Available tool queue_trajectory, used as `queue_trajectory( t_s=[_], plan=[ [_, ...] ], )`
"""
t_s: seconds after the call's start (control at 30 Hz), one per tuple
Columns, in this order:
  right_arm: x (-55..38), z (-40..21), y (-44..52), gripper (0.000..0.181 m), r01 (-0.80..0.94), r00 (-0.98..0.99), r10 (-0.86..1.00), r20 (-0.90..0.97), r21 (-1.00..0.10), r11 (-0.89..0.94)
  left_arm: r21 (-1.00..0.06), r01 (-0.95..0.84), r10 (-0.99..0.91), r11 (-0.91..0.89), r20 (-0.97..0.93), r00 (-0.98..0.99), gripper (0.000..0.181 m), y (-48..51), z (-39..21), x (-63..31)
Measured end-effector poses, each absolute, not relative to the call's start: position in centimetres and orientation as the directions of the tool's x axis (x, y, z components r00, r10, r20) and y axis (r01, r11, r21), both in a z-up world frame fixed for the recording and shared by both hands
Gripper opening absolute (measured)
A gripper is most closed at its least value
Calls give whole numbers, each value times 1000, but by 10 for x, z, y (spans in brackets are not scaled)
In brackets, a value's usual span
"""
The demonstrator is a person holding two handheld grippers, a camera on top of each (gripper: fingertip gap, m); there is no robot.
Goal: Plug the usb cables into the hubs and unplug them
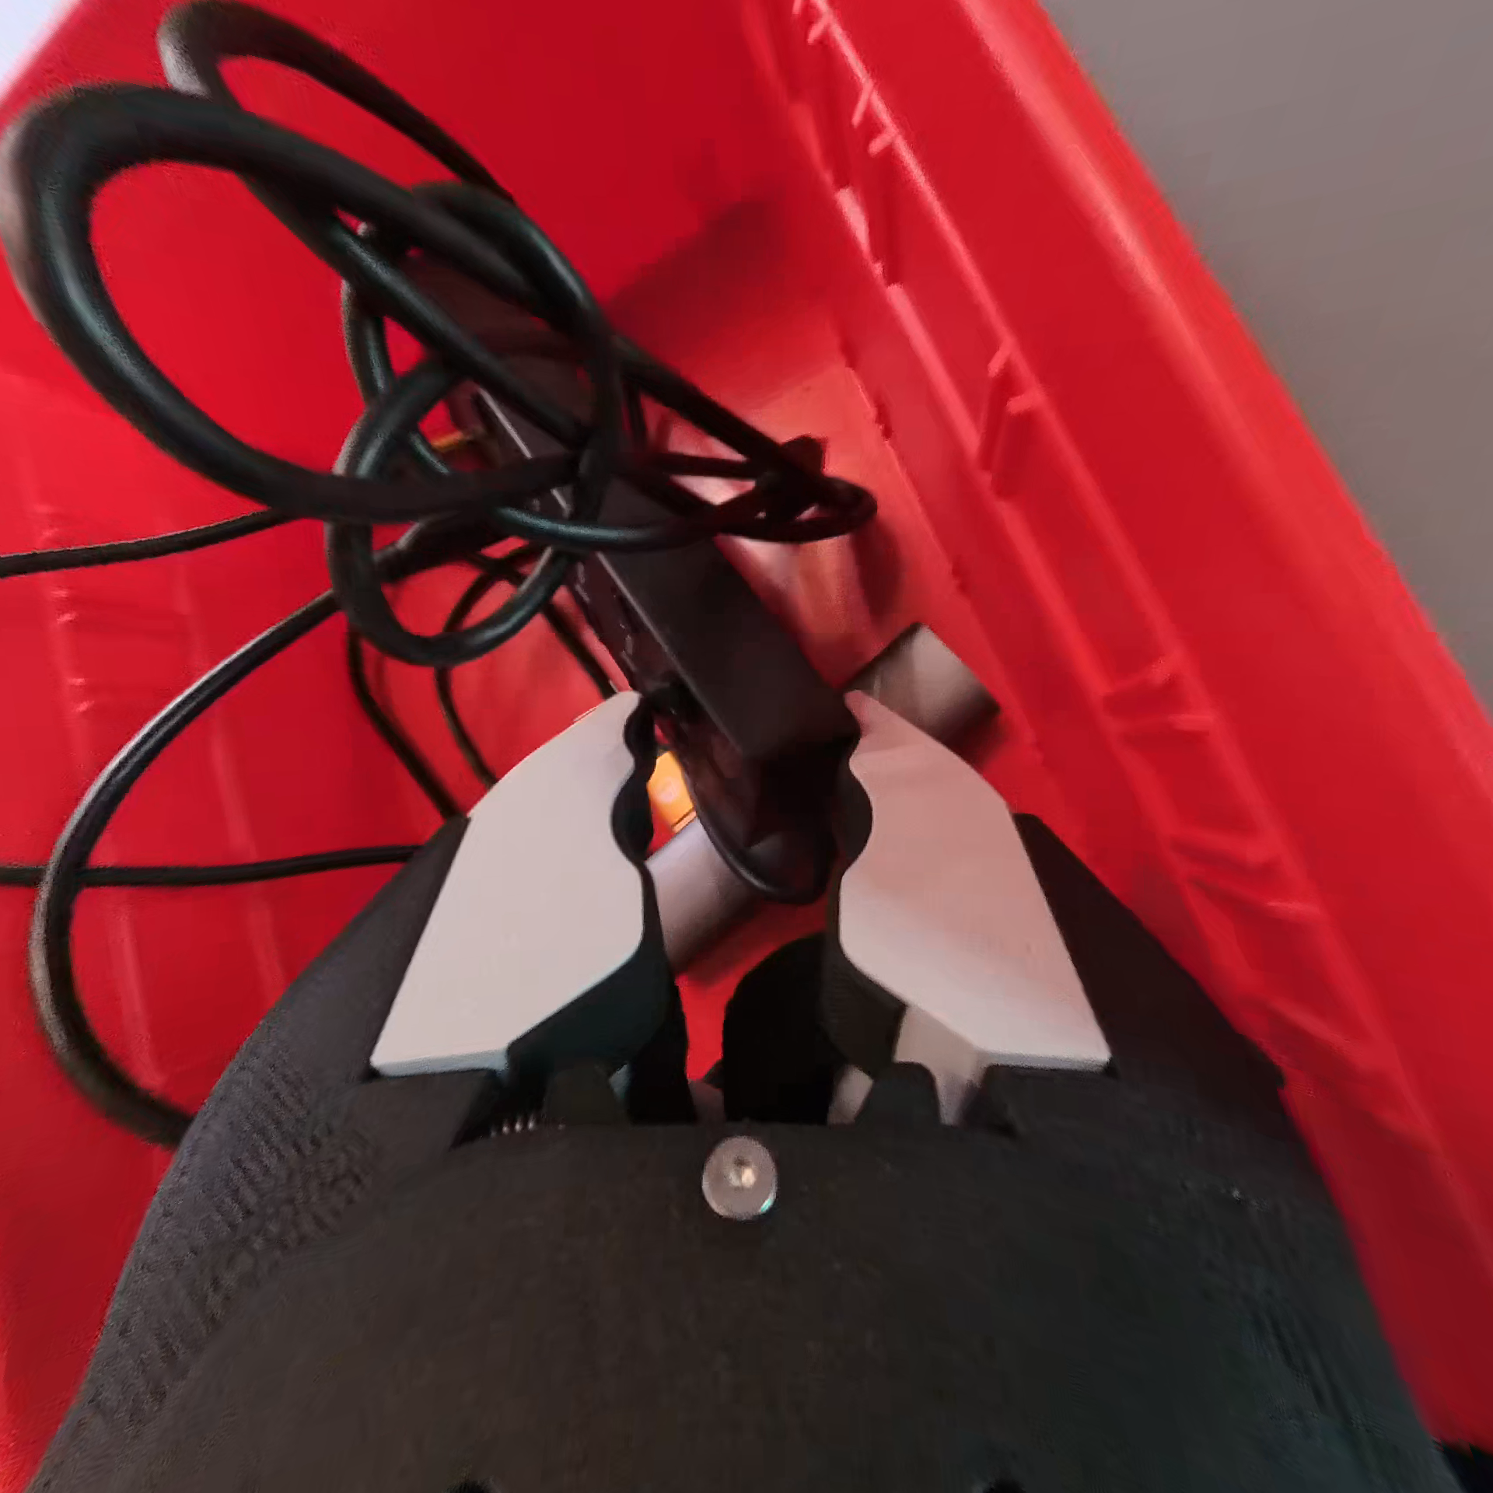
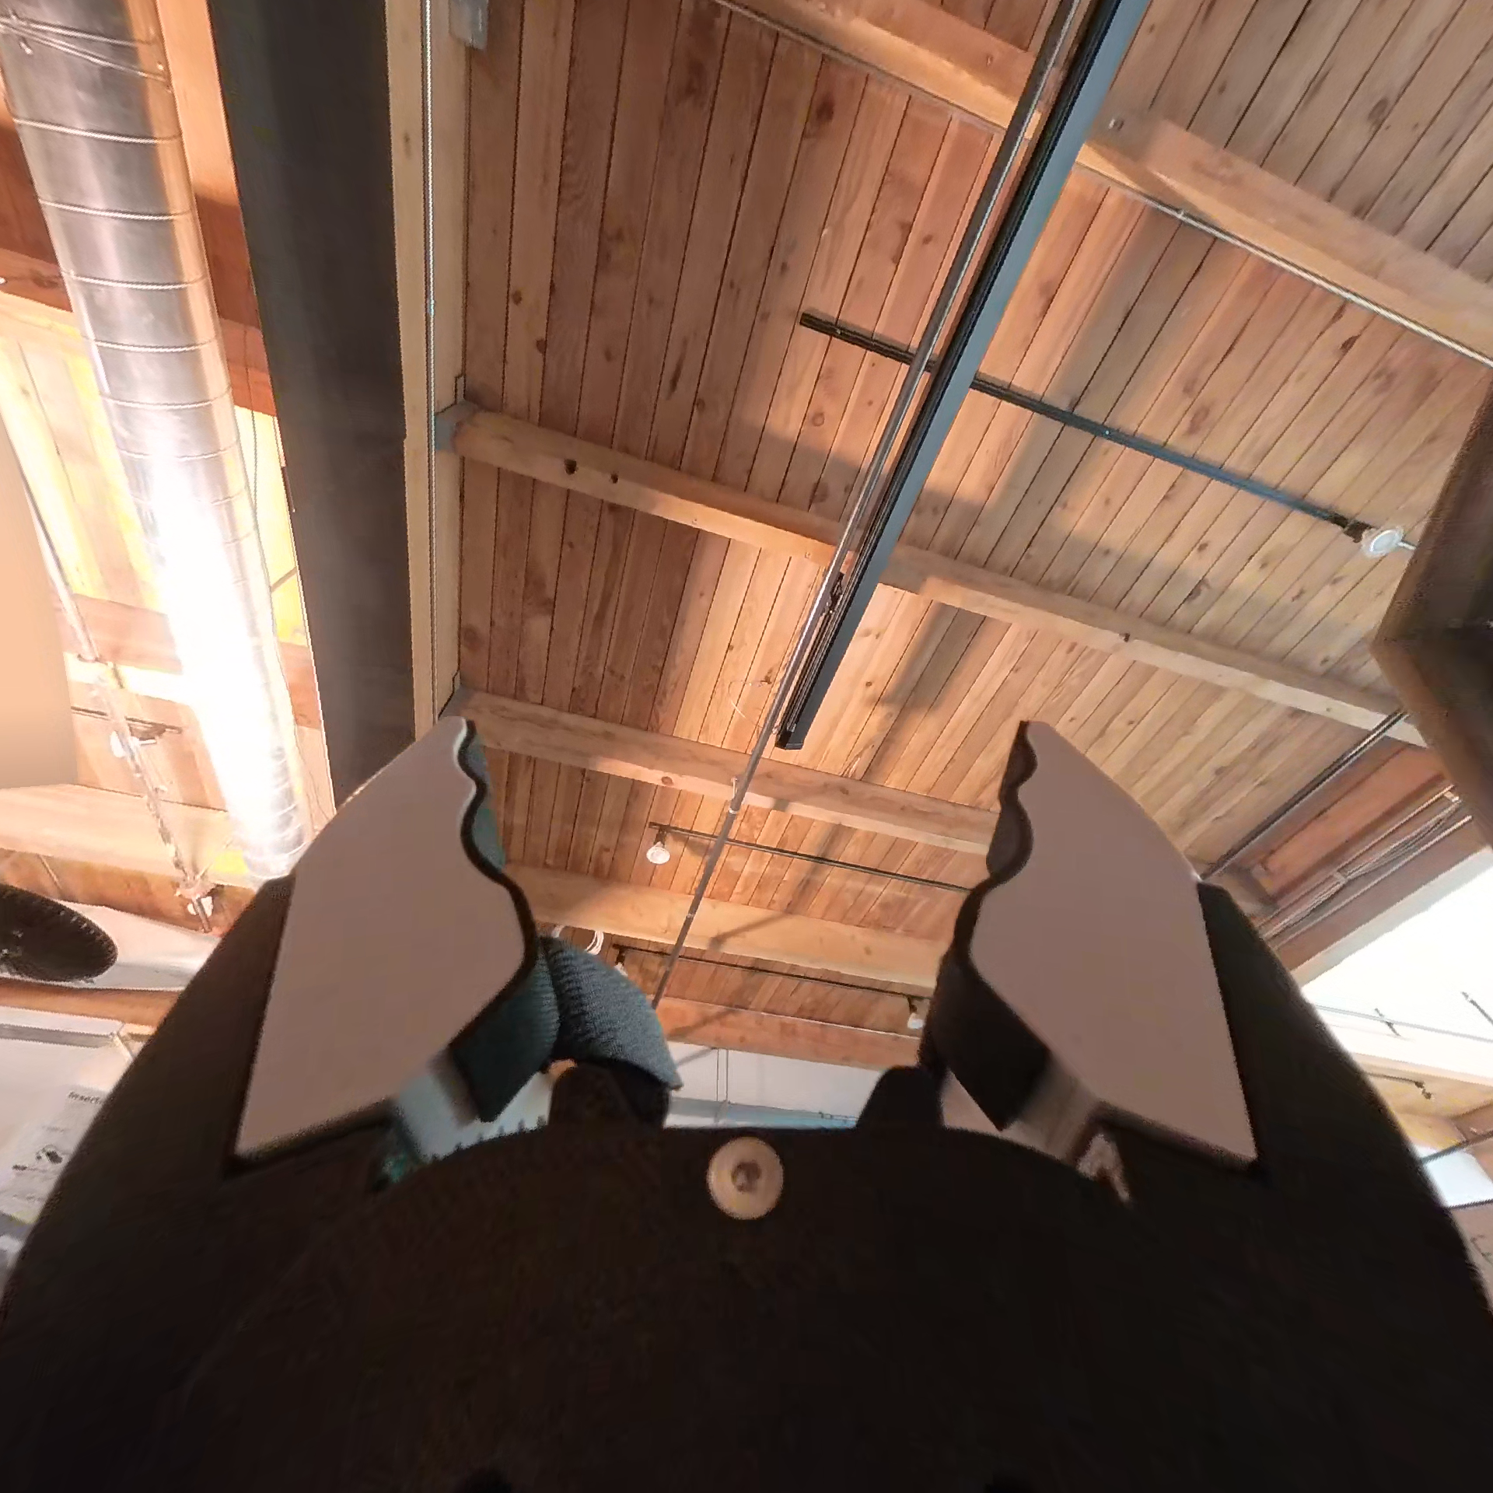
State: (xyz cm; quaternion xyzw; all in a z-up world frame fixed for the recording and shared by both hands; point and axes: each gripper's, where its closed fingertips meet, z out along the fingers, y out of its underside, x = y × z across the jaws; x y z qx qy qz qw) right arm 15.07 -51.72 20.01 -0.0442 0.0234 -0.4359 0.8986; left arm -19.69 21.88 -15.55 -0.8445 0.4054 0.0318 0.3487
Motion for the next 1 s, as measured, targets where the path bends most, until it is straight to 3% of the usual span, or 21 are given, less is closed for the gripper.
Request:
queue_trajectory(
  t_s=[0.1,0.23,0.3,0.5,0.73,0.9,1.0],
  plan=[
    [148,200,-518,114,772,633,-774,-1,-75,631,-573,-752,-580,-325,-508,637,31,223,-143,-214],
    [149,201,-510,110,764,644,-765,10,-64,642,-762,-647,-479,-26,-558,677,24,210,-88,-214],
    [150,203,-499,108,760,649,-761,27,-72,646,-769,-625,-369,134,-624,689,24,192,-57,-218],
    [151,211,-453,104,710,704,-702,108,-101,697,-548,-656,-119,518,-806,579,26,105,18,-201],
    [137,217,-370,98,582,808,-522,273,-230,780,-266,-579,33,770,-891,454,23,-10,42,-134],
    [117,204,-293,83,409,893,-233,386,-477,778,-194,-389,-40,901,-928,370,24,-82,16,-71],
    [98,179,-241,60,255,912,60,405,-676,692,-190,-271,-106,944,-948,299,24,-115,-3,-41]
  ],
)
